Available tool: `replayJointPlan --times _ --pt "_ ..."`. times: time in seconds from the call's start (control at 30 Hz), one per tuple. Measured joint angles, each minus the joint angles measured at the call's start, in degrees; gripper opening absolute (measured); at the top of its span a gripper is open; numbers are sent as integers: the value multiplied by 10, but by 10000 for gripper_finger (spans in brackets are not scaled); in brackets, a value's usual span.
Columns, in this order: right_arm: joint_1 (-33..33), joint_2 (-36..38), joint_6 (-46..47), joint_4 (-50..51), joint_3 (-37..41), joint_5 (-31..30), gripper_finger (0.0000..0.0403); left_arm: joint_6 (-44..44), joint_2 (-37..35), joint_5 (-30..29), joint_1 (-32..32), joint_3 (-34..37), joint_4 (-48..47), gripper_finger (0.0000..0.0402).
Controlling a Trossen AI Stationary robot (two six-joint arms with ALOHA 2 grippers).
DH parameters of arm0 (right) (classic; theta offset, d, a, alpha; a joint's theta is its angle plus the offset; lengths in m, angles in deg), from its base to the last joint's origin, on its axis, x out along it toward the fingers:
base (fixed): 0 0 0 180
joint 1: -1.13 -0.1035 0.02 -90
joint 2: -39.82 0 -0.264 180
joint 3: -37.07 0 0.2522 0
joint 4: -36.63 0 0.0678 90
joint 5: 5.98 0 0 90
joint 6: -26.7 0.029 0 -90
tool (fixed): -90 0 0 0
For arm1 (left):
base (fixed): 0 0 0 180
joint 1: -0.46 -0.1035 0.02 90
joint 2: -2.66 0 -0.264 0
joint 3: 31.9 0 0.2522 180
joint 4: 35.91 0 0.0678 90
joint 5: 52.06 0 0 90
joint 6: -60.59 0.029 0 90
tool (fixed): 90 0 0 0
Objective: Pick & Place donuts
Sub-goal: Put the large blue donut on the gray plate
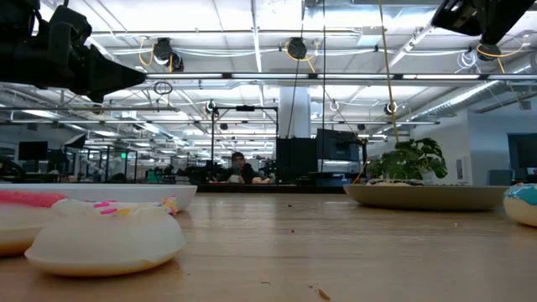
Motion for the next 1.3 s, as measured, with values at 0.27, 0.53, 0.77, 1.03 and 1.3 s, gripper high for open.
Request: replayJointPlan --times 0.27,0.53,0.77,1.03,1.3 --pt "-33 -4 35 -53 1 -47 0 -1 0 0 0 0 0 26" --pt "-60 -5 129 38 1 -40 0 -11 0 0 0 0 0 26" --pt "-60 -21 135 40 1 -58 4 -13 0 0 0 0 0 26" --pt "-55 -35 120 28 1 -64 88 -11 0 0 0 0 -2 26" --pt "-56 -41 101 -3 5 -48 197 -11 0 0 0 0 -3 26"
